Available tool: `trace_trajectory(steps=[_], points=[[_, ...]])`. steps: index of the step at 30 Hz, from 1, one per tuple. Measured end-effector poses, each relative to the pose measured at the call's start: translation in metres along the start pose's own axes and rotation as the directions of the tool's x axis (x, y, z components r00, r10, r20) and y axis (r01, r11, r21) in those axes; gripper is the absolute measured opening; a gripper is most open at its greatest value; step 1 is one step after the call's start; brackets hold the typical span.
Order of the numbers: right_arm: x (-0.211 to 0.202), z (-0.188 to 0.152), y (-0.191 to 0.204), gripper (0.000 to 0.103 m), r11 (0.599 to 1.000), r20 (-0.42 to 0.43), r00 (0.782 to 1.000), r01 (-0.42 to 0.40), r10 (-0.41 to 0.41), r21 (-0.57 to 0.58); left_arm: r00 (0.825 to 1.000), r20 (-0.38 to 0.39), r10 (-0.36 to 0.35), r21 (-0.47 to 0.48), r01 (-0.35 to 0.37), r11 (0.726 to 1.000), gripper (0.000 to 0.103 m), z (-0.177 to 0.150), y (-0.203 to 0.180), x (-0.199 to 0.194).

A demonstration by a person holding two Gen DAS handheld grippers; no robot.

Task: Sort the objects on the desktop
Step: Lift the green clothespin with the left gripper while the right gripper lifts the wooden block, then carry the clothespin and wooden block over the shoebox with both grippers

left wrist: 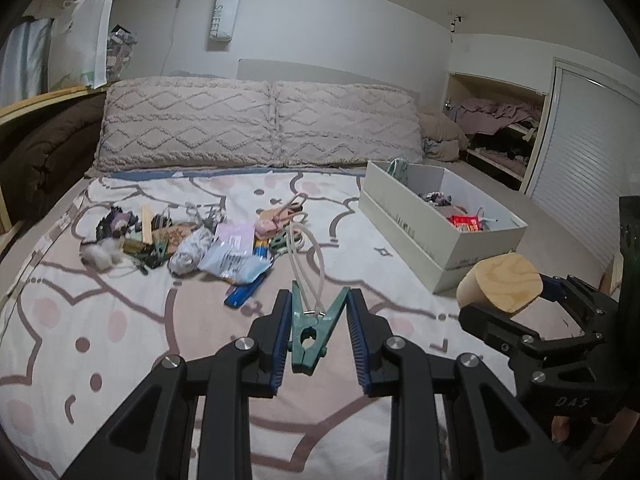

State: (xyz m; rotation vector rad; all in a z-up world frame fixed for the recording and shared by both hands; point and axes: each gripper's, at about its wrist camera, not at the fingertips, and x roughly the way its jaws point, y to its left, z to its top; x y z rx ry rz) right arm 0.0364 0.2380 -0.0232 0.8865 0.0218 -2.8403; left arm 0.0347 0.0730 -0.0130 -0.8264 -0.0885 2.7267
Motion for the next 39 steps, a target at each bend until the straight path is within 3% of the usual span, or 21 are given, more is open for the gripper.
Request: trace_trajectory(steps=[18, 39], points=[[-0.006, 0.050, -0.085, 0.094, 0.996, 0.077, 0.993, 0.082, -0.085, 0.036, 0.996, 0.061, -0.062, 0.047, 0.059, 0.997, 0.028, 0.065, -0.053, 0.034], [0.012, 0.115, -0.169, 0.094, 0.998, 0.056, 0.997, 0.055, -0.057, 0.028, 0.987, 0.090, -0.131, 0.100, 0.122, 0.987, 0.028, 0.120, -0.091, 0.087]])
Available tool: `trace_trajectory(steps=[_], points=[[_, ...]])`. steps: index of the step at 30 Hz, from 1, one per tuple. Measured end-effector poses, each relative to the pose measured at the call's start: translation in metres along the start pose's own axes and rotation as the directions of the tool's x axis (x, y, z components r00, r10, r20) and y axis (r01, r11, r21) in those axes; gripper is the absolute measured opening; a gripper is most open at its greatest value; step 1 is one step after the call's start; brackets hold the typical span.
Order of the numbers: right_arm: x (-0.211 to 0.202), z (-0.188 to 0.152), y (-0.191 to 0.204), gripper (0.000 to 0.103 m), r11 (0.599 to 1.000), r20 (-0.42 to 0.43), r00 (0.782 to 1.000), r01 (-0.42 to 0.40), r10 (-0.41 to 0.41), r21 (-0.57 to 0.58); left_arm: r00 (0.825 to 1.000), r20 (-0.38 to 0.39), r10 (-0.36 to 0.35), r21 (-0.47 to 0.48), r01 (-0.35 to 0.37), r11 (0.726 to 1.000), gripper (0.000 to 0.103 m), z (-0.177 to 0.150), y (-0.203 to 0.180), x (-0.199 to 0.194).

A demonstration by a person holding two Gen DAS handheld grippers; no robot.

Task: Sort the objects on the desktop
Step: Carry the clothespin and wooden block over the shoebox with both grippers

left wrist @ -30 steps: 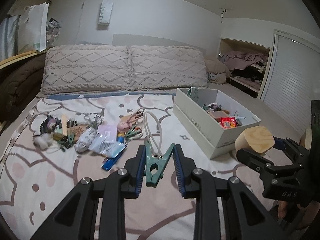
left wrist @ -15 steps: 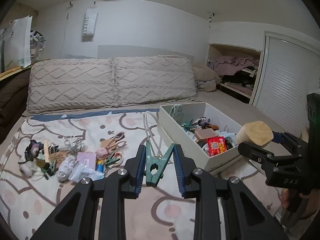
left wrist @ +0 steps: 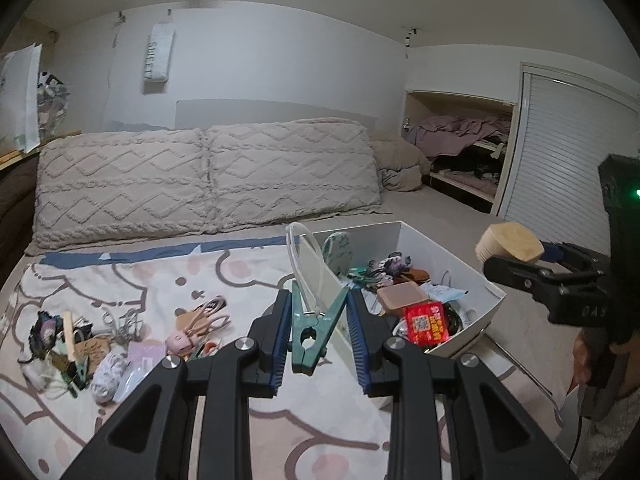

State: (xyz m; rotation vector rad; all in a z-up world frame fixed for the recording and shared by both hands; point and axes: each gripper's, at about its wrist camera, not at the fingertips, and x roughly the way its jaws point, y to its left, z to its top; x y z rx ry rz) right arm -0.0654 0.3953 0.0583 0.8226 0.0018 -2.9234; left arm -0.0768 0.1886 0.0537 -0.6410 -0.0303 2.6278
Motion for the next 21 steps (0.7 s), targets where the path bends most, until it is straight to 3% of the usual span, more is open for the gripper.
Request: trace_trajectory(steps=[10, 21], points=[[0.016, 0.017, -0.038, 0.094, 0.999, -0.025, 0.999, 0.044, -0.044, 0.018, 0.996, -0.014, -0.087, 0.040, 0.088, 0.995, 0.028, 0.014, -0.038, 0.035], [0.040, 0.024, -0.070, 0.094, 0.998, -0.093, 0.995, 0.049, -0.045, 0.043, 0.984, -0.090, -0.154, -0.014, 0.153, 0.988, 0.028, 0.017, -0.066, 0.079]])
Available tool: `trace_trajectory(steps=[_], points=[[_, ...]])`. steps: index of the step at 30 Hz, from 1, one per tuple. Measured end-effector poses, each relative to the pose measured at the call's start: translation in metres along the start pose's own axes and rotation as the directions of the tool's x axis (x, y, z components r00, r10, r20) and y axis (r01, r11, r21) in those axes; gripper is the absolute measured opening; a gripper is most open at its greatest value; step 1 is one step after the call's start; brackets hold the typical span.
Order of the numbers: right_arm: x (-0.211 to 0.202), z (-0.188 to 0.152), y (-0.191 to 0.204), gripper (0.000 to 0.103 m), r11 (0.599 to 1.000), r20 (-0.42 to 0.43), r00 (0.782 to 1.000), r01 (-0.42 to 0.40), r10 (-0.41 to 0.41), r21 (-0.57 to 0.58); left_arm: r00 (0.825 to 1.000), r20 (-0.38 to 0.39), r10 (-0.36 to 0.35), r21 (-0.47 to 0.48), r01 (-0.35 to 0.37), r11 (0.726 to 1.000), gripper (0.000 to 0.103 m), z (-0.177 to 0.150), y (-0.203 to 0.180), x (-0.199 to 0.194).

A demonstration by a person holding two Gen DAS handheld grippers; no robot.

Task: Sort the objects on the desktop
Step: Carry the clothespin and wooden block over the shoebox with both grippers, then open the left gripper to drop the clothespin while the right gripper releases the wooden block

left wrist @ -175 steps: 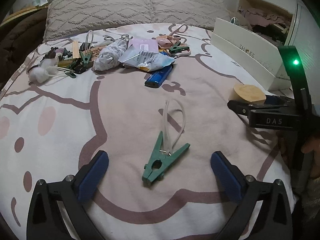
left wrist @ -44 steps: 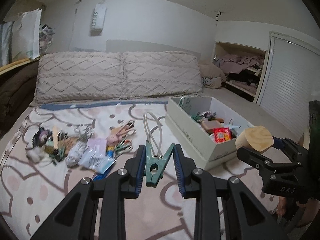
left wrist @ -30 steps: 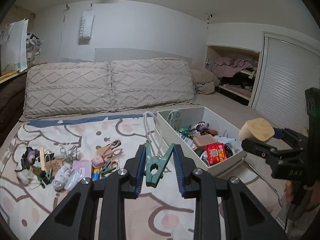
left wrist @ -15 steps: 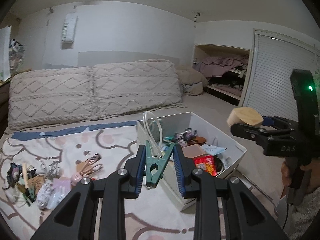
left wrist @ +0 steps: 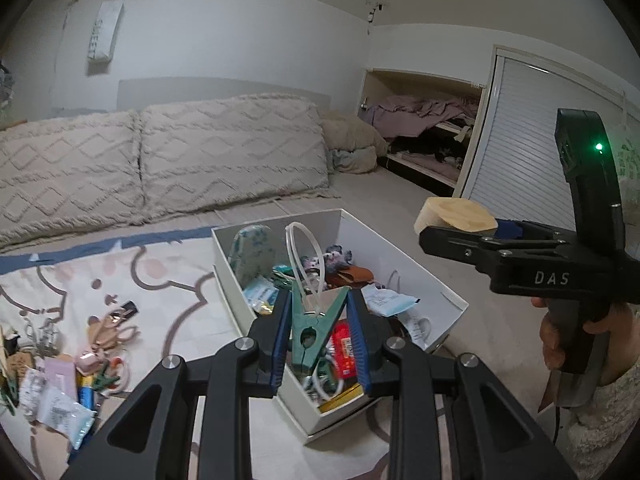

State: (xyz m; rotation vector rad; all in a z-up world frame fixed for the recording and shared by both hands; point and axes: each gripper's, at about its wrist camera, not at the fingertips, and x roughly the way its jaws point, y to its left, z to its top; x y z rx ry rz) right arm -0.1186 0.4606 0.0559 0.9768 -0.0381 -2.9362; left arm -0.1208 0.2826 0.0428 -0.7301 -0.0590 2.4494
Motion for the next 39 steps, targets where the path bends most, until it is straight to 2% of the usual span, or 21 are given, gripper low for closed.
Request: trace_trajectory(steps=[12, 22, 28, 33, 36, 39], points=[[0.027, 0.000, -0.015, 0.094, 1.000, -0.109, 0.994, 0.010, -0.007, 0.024, 0.991, -0.132, 0.015, -0.036, -0.019, 0.999, 0.028, -0.006, -0.012, 0.050], [0.045, -0.001, -0.018, 0.094, 1.000, -0.154, 0.988, 0.016, -0.012, 0.026, 0.969, -0.242, 0.052, -0.080, -0.074, 0.994, 0.028, -0.020, -0.012, 0.093], [0.056, -0.005, -0.021, 0.094, 1.000, -0.176, 0.984, 0.016, -0.011, 0.026, 0.953, -0.292, 0.080, -0.073, -0.105, 0.992, 0.028, -0.028, -0.009, 0.110], [0.062, -0.006, -0.025, 0.094, 0.999, -0.184, 0.983, 0.001, 0.008, 0.050, 0.942, -0.318, 0.111, -0.050, -0.133, 0.990, 0.028, -0.037, -0.008, 0.117], [0.064, -0.006, -0.026, 0.094, 0.999, -0.185, 0.983, -0.001, 0.010, 0.051, 0.943, -0.305, 0.133, -0.022, -0.146, 0.989, 0.028, -0.040, -0.010, 0.116], [0.068, -0.004, -0.027, 0.094, 0.998, -0.185, 0.983, -0.005, 0.016, 0.055, 0.948, -0.294, 0.119, -0.015, -0.129, 0.992, 0.039, -0.041, -0.014, 0.114]])
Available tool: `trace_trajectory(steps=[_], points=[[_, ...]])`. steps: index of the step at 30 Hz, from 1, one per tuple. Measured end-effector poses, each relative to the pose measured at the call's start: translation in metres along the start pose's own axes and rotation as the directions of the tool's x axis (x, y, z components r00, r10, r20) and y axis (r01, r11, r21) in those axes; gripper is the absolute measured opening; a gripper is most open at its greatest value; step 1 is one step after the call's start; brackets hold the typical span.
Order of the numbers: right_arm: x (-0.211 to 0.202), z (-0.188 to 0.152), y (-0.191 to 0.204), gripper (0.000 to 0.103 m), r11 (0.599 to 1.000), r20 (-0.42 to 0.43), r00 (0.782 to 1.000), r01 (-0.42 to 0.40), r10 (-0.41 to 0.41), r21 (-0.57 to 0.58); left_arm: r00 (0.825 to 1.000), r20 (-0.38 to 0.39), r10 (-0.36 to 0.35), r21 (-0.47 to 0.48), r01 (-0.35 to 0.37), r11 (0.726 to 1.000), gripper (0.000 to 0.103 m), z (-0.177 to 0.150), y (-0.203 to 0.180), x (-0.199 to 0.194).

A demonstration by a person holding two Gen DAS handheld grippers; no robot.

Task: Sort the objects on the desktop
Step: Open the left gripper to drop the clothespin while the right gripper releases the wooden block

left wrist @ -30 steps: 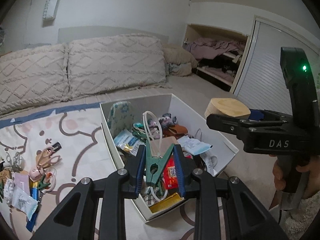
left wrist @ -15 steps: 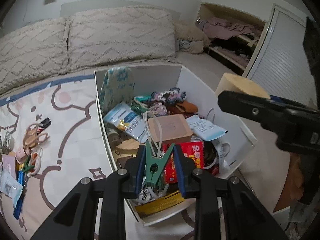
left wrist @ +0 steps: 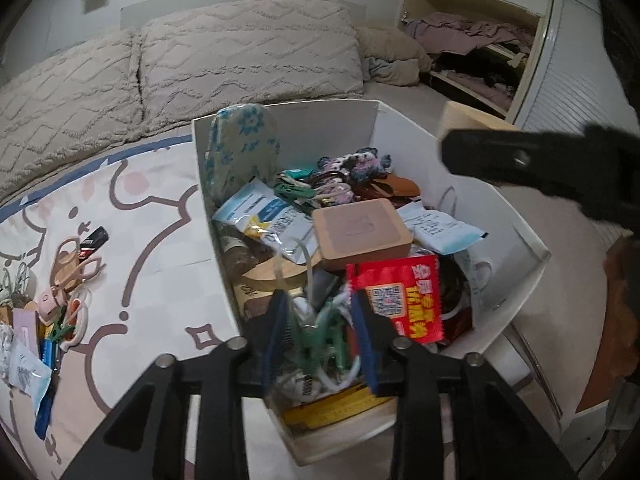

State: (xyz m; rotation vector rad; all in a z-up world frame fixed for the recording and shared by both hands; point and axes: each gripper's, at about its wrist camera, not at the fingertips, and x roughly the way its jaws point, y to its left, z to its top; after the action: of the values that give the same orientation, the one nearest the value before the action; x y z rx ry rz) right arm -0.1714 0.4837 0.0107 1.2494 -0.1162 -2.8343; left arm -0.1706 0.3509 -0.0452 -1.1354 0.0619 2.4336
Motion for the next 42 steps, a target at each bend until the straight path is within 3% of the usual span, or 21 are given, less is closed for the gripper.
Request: trace_trajectory(steps=[5, 7, 19, 21, 22, 23, 28, 42], points=[[0.007, 0.008, -0.001, 0.094, 1.000, 0.004, 1.000, 0.011, -0.011, -0.002, 0.999, 0.035, -0.003, 0.028, 0.002, 1.000, 0.059, -0.005, -0.010, -0.007], [0.010, 0.011, -0.001, 0.094, 1.000, 0.007, 1.000, 0.013, -0.013, -0.003, 0.998, 0.055, -0.011, 0.036, 0.009, 0.999, 0.062, -0.008, -0.011, -0.011], [0.051, 0.038, -0.004, 0.094, 0.998, -0.035, 0.998, 0.053, -0.054, -0.028, 0.985, 0.170, -0.039, 0.092, 0.024, 0.996, 0.064, -0.031, -0.008, -0.032], [0.058, 0.042, -0.003, 0.094, 0.998, -0.044, 0.997, 0.060, -0.061, -0.032, 0.979, 0.199, -0.037, 0.105, 0.016, 0.994, 0.069, -0.038, -0.008, -0.040], [0.063, 0.044, -0.002, 0.094, 0.997, -0.051, 0.997, 0.064, -0.066, -0.033, 0.976, 0.215, -0.026, 0.108, 0.003, 0.994, 0.080, -0.042, -0.007, -0.045], [0.068, 0.046, -0.002, 0.094, 0.997, -0.060, 0.996, 0.066, -0.068, -0.032, 0.973, 0.229, -0.019, 0.108, -0.007, 0.994, 0.084, -0.045, -0.005, -0.049], [0.091, 0.055, 0.005, 0.094, 0.995, -0.092, 0.992, 0.085, -0.089, -0.042, 0.964, 0.266, -0.011, 0.096, -0.015, 0.995, 0.084, -0.060, 0.014, -0.062], [0.150, 0.080, 0.008, 0.094, 0.983, -0.195, 0.966, 0.151, -0.169, -0.101, 0.969, 0.246, -0.022, 0.039, 0.013, 0.999, 0.084, -0.077, 0.049, -0.056]])
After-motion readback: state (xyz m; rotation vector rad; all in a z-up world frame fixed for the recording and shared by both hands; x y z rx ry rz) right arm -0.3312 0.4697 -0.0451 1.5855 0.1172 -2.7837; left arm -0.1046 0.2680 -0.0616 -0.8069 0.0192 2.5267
